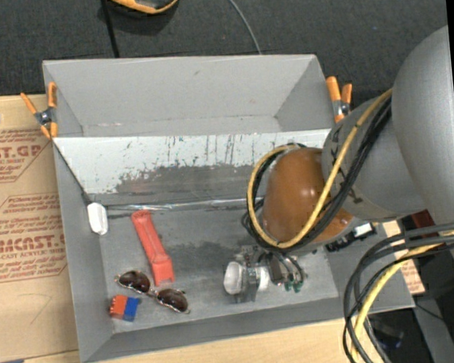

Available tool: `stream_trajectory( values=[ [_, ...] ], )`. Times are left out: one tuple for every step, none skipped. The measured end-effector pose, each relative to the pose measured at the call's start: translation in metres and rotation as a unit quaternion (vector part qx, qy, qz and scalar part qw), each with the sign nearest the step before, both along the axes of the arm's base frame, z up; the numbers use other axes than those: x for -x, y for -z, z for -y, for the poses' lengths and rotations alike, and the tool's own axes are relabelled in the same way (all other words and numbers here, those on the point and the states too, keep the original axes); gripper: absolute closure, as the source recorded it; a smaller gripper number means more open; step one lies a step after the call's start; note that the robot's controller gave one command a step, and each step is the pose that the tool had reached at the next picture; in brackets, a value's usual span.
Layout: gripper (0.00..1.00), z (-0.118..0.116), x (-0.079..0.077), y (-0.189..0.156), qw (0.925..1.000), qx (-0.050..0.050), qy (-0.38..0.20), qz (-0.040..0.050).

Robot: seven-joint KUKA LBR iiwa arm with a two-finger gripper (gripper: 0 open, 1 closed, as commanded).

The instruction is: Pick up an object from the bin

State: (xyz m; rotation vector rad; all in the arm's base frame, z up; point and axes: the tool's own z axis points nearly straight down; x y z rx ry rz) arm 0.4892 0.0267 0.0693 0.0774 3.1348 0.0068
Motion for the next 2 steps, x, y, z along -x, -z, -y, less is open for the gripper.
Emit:
stream_trajectory(
  values=[
    [1.0,0.0,0.0,0.0,1.0,0.0,0.0,0.0],
    [1.0,0.005,-0.002,-0.135,1.0,0.0,0.01,0.0009]
  ],
)
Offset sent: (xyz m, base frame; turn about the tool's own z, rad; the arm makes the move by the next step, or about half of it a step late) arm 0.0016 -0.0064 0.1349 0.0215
